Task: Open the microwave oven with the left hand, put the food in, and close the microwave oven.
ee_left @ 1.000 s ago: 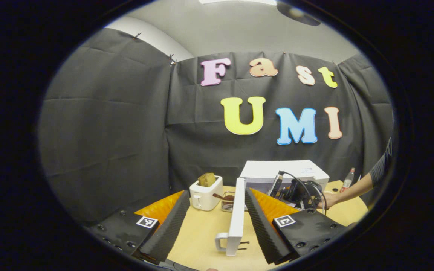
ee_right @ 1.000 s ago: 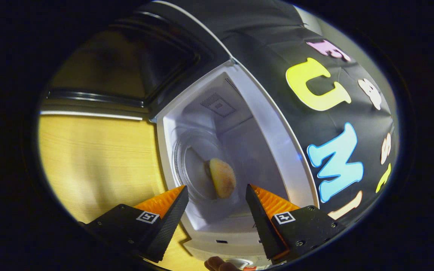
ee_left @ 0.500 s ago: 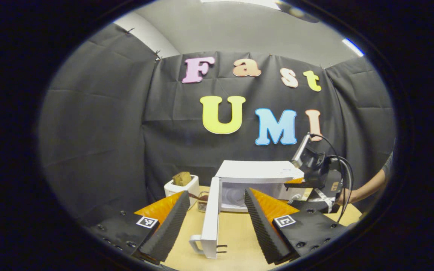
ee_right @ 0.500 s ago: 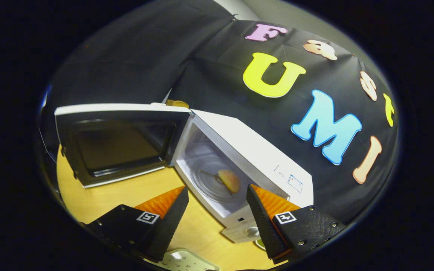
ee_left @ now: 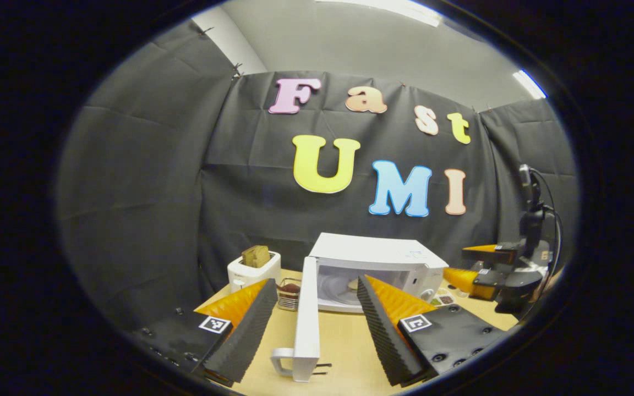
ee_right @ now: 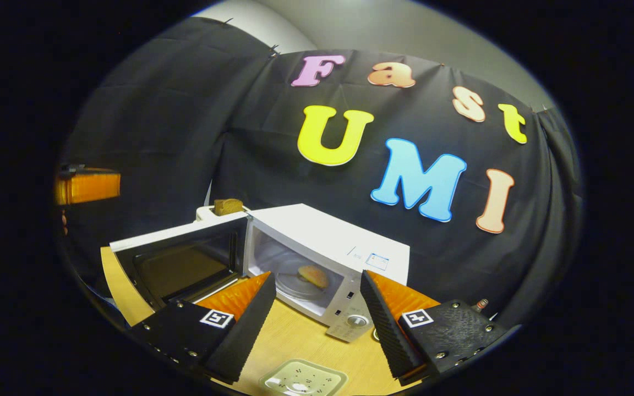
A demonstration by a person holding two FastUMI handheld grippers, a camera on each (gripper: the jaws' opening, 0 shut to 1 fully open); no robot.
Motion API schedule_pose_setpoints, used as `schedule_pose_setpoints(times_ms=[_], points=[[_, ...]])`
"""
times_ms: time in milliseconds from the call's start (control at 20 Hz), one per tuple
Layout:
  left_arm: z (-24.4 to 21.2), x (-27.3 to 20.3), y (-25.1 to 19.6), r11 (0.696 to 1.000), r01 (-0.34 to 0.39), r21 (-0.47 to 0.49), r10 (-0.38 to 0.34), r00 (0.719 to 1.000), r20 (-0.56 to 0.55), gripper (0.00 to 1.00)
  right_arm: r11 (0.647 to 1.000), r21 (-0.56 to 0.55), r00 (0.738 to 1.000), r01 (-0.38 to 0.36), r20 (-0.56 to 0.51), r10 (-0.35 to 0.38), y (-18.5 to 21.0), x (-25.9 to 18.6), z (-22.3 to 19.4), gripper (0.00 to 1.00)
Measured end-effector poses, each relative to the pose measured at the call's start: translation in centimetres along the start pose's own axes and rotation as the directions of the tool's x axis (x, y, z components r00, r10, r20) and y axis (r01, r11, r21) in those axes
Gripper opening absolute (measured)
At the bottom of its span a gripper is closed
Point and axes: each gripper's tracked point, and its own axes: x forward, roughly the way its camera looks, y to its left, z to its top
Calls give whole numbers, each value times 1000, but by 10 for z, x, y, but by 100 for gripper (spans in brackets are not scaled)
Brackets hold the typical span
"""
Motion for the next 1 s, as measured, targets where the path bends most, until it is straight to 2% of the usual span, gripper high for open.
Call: schedule_pose_setpoints(times_ms=[200, 250, 300, 350, 550, 600, 650, 750, 800, 850, 1000], points=[[-13, 9, 16, 1000, 9, -15, -9, 1000, -21, 99, 994, 83, 997, 64, 33, -67, -10, -24, 18, 95], [-16, 11, 21, 1000, 10, -17, -10, 1000, -23, 99, 992, 94, 996, 81, 40, -85, -13, -29, 22, 95], [-20, 13, 28, 1000, 6, -11, -6, 1000, -29, 94, 990, 102, 993, 97, 50, -102, -15, -34, 24, 96], [-25, 17, 35, 1000, 1, -2, -1, 999, -38, 96, 988, 110, 992, 108, 54, -114, -16, -37, 24, 96], [-59, 24, 64, 1000, -9, 6, 10, 995, -104, 94, 984, 118, 988, 136, 55, -143, -17, -48, 26, 95], [-70, 23, 63, 1000, 12, -15, -14, 991, -135, 84, 983, 118, 987, 143, 51, -150, -17, -51, 26, 95], [-78, 23, 66, 1000, 9, -19, -12, 989, -150, 65, 982, 116, 987, 146, 48, -152, -18, -53, 24, 95], [-105, 35, 93, 999, -51, 14, 53, 983, -178, 25, 982, 113, 987, 151, 38, -156, -18, -53, 22, 95], [-109, 23, 82, 1000, -5, -7, 3, 977, -214, 5, 982, 113, 987, 150, 36, -155, -18, -54, 22, 95], [-120, 20, 73, 1000, 23, -10, -25, 970, -242, 7, 982, 112, 987, 152, 34, -156, -18, -54, 22, 95], [-139, 18, 66, 996, 57, 74, -33, 956, -290, 7, 983, 106, 987, 153, 33, -157, -21, -53, 21, 95]])
